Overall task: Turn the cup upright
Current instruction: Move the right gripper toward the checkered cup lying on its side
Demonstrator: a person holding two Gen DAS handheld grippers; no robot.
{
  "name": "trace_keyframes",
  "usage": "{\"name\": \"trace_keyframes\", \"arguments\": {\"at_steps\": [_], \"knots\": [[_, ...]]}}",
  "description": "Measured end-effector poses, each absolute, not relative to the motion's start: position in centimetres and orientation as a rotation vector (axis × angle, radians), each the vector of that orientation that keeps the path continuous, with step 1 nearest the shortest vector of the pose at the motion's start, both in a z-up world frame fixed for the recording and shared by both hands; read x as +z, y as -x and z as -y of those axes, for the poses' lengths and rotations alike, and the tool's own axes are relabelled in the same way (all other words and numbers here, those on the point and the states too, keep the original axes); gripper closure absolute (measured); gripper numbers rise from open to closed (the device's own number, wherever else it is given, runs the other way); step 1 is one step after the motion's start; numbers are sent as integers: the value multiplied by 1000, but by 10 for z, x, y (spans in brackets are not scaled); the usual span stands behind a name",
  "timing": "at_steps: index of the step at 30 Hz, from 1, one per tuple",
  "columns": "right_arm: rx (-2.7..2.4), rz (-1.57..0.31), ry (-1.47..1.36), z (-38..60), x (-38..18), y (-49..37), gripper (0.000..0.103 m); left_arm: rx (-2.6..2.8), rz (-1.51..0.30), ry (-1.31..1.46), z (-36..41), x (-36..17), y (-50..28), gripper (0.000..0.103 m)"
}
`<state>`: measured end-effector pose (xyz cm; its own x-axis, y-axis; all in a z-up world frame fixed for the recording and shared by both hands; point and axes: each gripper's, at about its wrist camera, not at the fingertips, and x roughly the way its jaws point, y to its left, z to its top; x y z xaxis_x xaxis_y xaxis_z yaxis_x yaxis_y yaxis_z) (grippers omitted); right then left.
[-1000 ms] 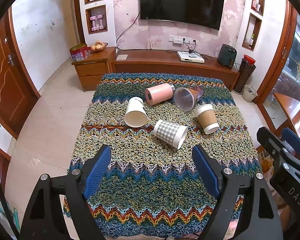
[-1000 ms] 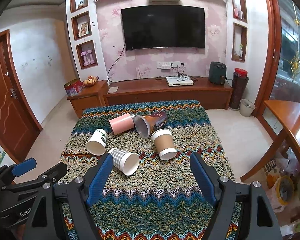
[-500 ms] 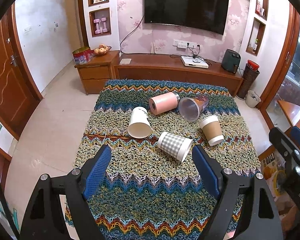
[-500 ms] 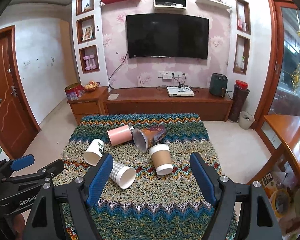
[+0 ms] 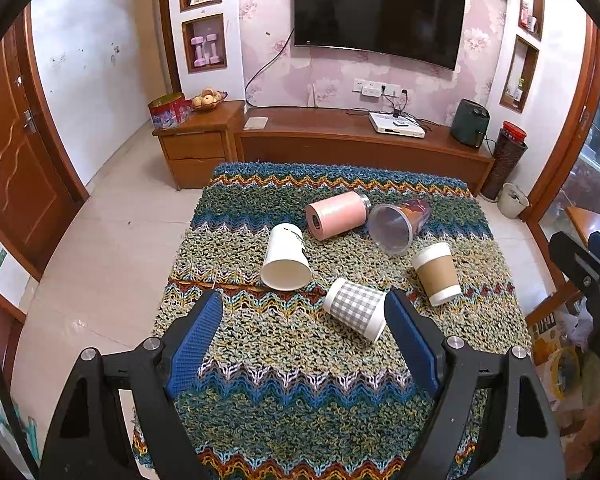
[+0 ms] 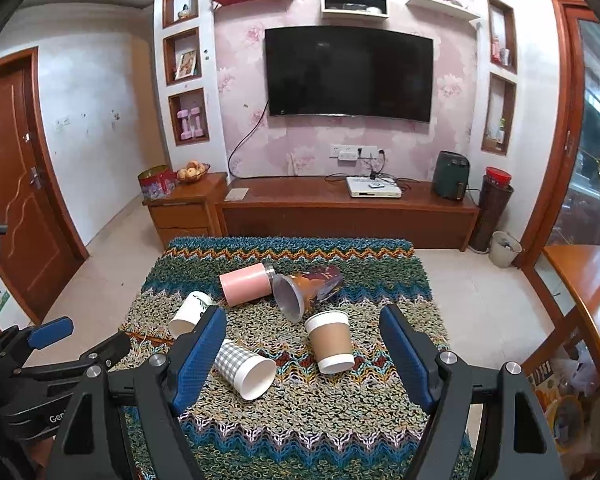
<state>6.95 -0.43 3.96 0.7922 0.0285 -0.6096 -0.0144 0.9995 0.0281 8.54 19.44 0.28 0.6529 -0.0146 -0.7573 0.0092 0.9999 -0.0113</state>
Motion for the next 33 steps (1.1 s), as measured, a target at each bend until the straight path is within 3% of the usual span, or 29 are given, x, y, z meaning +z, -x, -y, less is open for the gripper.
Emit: {"name": "trace_keyframes", "arguments": {"at_steps": [10,13,33], "knots": [[60,-757,27,-12,18,-103,23,11,-899,26,-208,-19,-102,17],[79,-789,35,-18,11,-112,23,12,-920,20,-209,-30,-104,12],[177,-1007,216,-69,-47,-169,23,-3,-1036,30,-219,-79,-116,11]]}}
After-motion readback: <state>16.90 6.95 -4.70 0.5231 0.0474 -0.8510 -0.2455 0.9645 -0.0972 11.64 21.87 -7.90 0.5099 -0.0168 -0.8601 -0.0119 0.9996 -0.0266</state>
